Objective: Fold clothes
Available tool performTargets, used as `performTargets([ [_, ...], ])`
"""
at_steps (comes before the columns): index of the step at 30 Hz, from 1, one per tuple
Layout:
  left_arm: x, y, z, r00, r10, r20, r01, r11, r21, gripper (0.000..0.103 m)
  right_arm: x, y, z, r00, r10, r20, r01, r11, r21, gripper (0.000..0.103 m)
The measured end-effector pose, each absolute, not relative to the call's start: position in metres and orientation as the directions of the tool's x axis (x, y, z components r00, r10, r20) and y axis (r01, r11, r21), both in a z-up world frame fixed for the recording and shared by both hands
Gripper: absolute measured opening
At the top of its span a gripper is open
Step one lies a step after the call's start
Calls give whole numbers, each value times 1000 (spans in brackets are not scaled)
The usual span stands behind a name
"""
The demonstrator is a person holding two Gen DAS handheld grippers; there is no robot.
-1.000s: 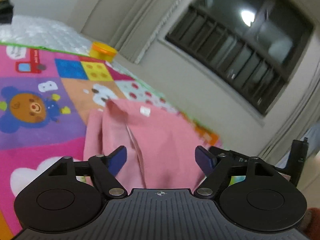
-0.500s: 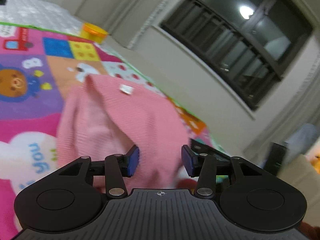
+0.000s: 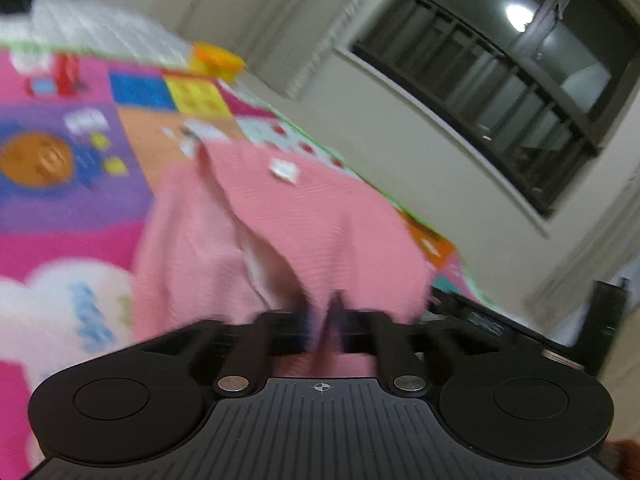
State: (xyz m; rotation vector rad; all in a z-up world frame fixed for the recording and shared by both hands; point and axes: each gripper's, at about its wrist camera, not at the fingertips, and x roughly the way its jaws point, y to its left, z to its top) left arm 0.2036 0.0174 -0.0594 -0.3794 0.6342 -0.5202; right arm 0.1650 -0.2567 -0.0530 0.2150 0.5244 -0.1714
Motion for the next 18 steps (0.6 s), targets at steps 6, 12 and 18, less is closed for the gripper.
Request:
performTargets([
  [6,218,50,-63,803,-345,-486,162,911,-378,1,179,-241,-22,892,-84,-445,126,990,65,103],
  [12,220,62,-57,778,-438,-450,201,853,-482,3,186,-228,12,915,38,-401,-31,999,24,103],
  [18,226,63,-58,623,-669,-406,307,687,-659,45,167,-236,-12,892,-28,-451,50,998,37,103],
])
